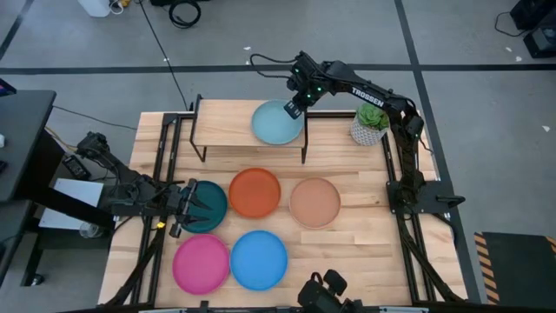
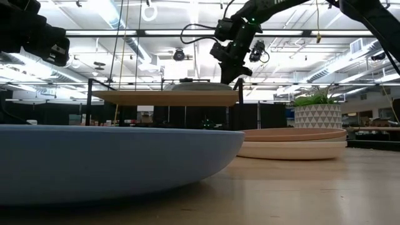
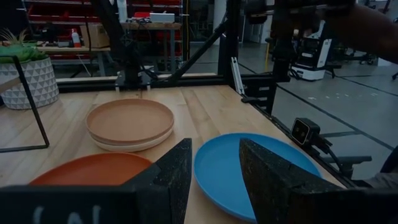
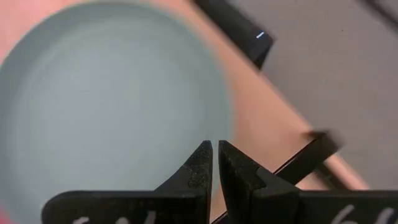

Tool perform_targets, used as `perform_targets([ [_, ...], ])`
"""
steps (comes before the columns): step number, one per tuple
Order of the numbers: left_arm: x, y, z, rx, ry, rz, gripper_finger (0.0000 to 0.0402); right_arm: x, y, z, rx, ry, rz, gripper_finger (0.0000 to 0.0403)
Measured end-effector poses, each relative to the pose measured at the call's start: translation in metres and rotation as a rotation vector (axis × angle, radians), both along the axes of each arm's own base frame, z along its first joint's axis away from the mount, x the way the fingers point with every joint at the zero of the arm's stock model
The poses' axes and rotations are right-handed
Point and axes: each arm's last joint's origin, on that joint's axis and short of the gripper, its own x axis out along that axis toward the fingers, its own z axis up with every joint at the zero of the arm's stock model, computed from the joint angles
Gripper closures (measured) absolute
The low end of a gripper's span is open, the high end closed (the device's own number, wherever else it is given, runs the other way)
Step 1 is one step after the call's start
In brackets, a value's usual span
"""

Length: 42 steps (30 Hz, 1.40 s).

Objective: Place and stack plates onto a shelf
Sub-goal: Stack the brown plate into the light blue plate on the shelf

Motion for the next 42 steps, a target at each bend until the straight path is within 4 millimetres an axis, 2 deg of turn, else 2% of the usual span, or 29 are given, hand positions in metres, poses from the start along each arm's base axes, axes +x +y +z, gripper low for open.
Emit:
perform_targets([
  [4,0.000,0.000,0.000,-0.003,0.003,-0.011,0.0260,-0.005,0.019,0.007,0.051,0.040,0.073,0.0369],
  [15,0.000,0.000,0.000,-0.019,0.007,-0.010,0.0260,-0.019,0.080,0.041,0.008,0.149,0.118,0.0369],
  [24,0.000,0.000,0.000,-0.016,0.006,-0.010,0.0260,-0.023,0.113,0.044,0.061,0.253,0.137,0.0369],
  [30,0.000,0.000,0.000,-0.015,0.005,-0.010,0.0260,-0.016,0.133,0.028,0.089,0.311,0.176,0.0369],
  [37,0.000,0.000,0.000,-0.015,0.006,-0.010,0.0260,-0.012,0.153,-0.012,0.124,0.453,0.197,0.0369],
  [42,0.000,0.000,0.000,-0.019,0.008,-0.010,0.0260,-0.014,0.167,-0.033,0.112,0.505,0.197,0.0359],
])
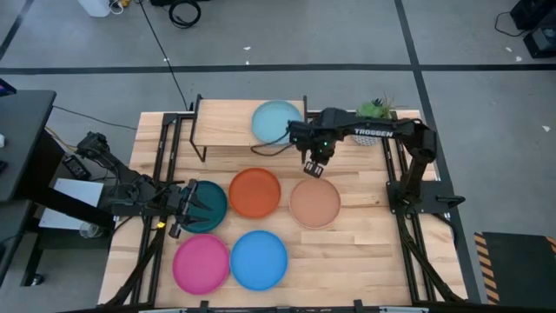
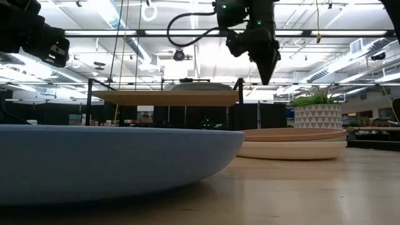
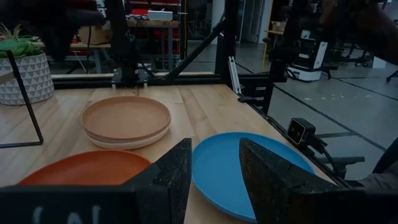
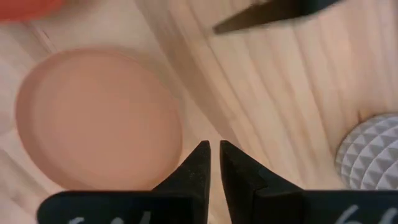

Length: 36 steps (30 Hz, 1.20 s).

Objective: Place and stack plates onto a shelf
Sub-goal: Stack the brown plate into the light blue plate on the shelf

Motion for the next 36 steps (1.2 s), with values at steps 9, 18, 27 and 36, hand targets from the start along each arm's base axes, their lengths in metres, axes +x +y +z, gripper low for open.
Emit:
perform_targets([
  [9,0.000,0.000,0.000,-0.001,0.000,0.000,0.0260,-0.004,0.026,-0.036,0.012,0.047,-0.005,0.0309],
  [18,0.000,0.000,0.000,-0.001,0.000,0.000,0.0260,-0.008,0.048,-0.062,0.022,0.088,0.019,0.0302],
  [27,0.000,0.000,0.000,-0.001,0.000,0.000,0.0260,-0.009,0.058,-0.077,0.019,0.079,0.038,0.0303],
  [36,0.000,0.000,0.000,-0.002,0.001,0.000,0.0260,-0.022,0.059,-0.091,0.019,0.099,-0.001,0.0305],
])
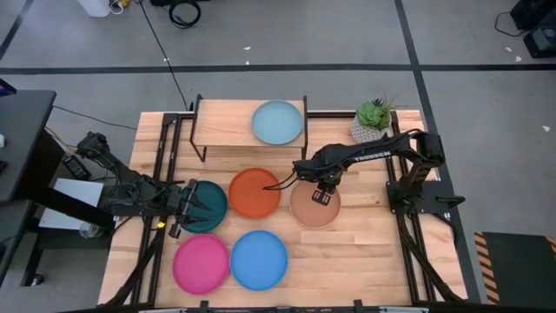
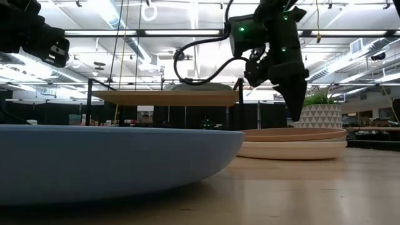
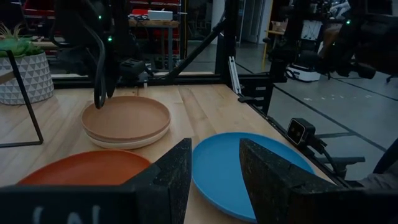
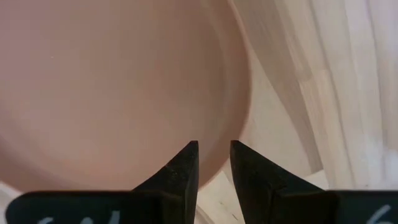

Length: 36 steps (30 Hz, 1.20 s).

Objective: Place and stack plates onto a shelf
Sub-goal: Stack the brown plate into the light blue plate on the shelf

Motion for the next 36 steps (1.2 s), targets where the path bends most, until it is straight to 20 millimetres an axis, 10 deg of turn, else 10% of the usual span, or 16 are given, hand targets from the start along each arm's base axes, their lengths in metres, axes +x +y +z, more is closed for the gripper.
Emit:
perform_targets([
  [36,0.000,0.000,0.000,0.001,0.000,0.000,0.0260,-0.035,0.005,-0.019,-0.049,-0.065,-0.260,0.0347],
])
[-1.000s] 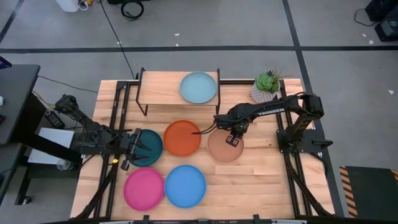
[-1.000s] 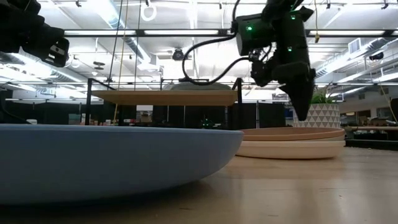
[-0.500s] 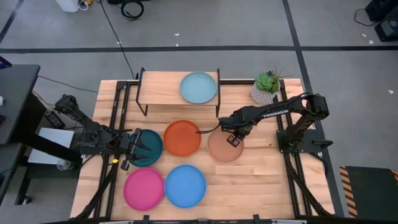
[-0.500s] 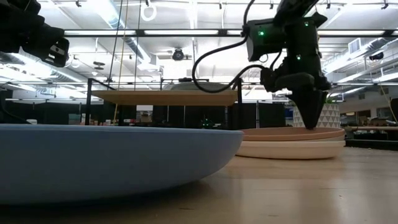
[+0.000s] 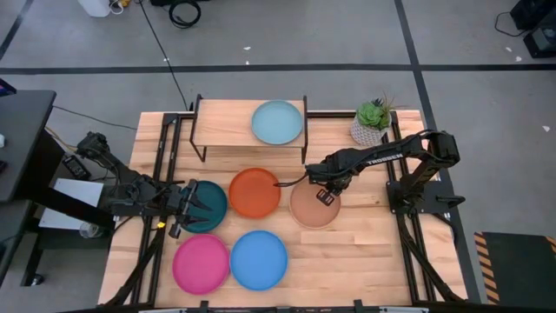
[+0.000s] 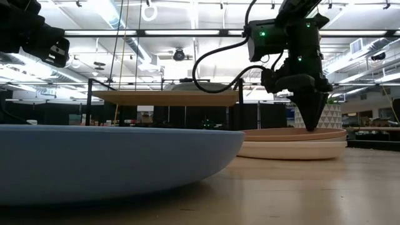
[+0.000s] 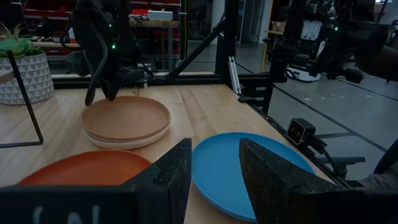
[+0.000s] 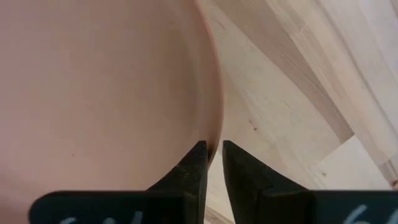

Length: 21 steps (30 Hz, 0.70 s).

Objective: Place and stack plates onto a shelf
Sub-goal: Stack the brown plate into the light blue plate on the shelf

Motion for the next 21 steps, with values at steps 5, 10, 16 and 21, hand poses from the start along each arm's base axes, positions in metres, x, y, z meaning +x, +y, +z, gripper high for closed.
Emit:
perform_targets([
  [5,0.0000,0.0000,0.0000,0.000,0.000,0.000,0.0260,0.0000,0.0000,-0.0001,0.000,0.000,0.001,0.0366],
  [10,0.0000,0.0000,0.0000,0.000,0.000,0.000,0.0260,-0.0006,-0.0001,0.0001,0.001,0.007,0.001,0.0378],
  [16,0.0000,0.0000,0.0000,0.000,0.000,0.000,0.0260,-0.0004,0.0004,0.0010,0.019,0.009,0.006,0.0383],
  [21,0.0000,0.0000,0.0000,0.000,0.000,0.000,0.0260,-0.0008,0.0007,0.0025,0.026,0.003,0.008,0.0382],
])
